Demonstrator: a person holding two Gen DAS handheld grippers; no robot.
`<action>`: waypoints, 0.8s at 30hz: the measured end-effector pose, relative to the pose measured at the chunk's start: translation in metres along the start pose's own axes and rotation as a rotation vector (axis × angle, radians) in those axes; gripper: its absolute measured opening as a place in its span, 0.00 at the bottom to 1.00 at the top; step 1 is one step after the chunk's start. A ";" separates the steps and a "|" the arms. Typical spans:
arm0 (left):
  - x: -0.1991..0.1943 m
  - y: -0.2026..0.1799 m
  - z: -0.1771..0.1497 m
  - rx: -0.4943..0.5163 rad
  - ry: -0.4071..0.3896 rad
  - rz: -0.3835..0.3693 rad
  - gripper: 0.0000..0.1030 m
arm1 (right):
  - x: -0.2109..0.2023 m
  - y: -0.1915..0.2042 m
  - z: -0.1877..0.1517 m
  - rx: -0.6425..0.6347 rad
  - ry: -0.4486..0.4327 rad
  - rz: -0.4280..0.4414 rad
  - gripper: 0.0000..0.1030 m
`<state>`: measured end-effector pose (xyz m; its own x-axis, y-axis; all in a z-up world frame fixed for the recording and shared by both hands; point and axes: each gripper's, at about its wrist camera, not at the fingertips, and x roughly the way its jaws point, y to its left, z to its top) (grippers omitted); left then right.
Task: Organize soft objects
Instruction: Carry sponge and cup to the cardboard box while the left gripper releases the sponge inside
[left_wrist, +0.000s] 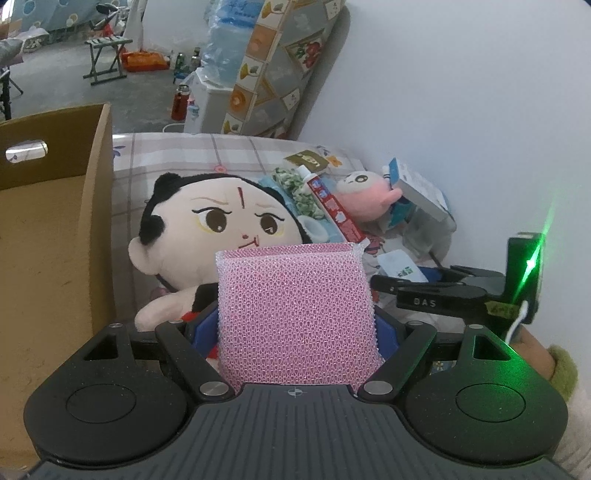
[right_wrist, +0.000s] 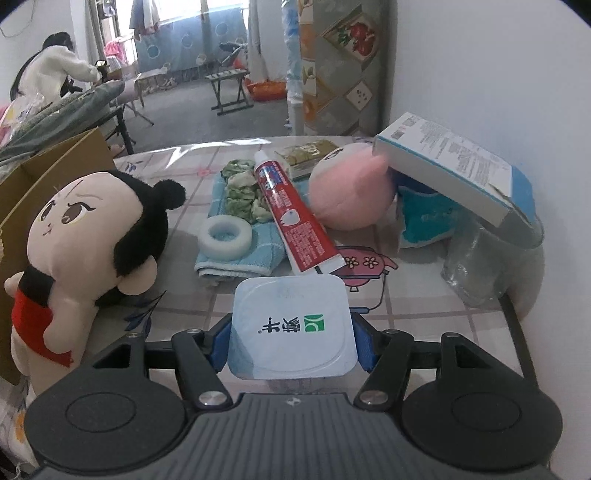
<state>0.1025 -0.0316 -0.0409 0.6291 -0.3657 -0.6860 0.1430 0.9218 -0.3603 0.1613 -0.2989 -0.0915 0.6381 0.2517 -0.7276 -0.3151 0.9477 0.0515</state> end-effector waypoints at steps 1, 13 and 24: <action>0.000 0.001 0.000 -0.001 0.000 0.003 0.79 | -0.001 0.001 -0.001 -0.002 -0.006 -0.008 0.51; -0.072 0.013 0.000 0.006 -0.100 0.073 0.79 | -0.078 0.026 0.006 0.004 -0.153 0.060 0.51; -0.187 0.083 0.008 -0.080 -0.237 0.250 0.79 | -0.129 0.140 0.067 -0.083 -0.242 0.437 0.51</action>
<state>0.0029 0.1146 0.0627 0.7983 -0.0810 -0.5968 -0.0923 0.9628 -0.2541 0.0818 -0.1856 0.0552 0.5758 0.6688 -0.4703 -0.6373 0.7275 0.2543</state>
